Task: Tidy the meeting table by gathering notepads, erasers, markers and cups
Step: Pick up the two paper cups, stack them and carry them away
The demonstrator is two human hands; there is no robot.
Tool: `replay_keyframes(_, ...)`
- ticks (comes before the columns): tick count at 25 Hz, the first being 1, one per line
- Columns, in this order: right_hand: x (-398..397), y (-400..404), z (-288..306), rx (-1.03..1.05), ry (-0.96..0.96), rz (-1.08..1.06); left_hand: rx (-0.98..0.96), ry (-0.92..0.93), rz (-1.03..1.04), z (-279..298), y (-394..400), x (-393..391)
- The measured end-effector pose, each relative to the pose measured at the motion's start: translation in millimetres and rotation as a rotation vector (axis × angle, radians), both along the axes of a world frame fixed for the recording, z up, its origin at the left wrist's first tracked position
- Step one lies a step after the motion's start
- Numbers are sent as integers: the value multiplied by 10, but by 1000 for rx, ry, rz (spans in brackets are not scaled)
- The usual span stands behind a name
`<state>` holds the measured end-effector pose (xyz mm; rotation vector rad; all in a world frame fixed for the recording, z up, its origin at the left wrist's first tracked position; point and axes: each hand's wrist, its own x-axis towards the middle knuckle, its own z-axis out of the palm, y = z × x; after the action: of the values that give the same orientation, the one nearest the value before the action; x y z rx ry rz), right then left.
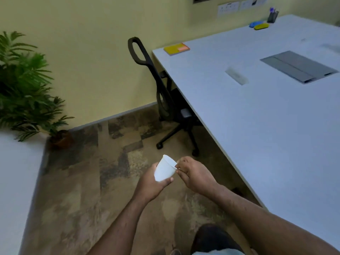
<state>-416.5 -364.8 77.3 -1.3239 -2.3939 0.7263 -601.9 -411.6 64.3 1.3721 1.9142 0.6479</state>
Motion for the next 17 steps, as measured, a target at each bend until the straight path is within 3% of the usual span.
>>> replay_keyframes(4,259,765,-23,22,15,-298,9,-4,-255,-18,1222,188)
replay_keyframes(13,1189,2515,-174,-165,163,-555,-69,-79,-422,-209,3328,1185)
replay_keyframes(17,1710,3229,-232,-158,212,-695,-106,34,-560,-349,4225,1682)
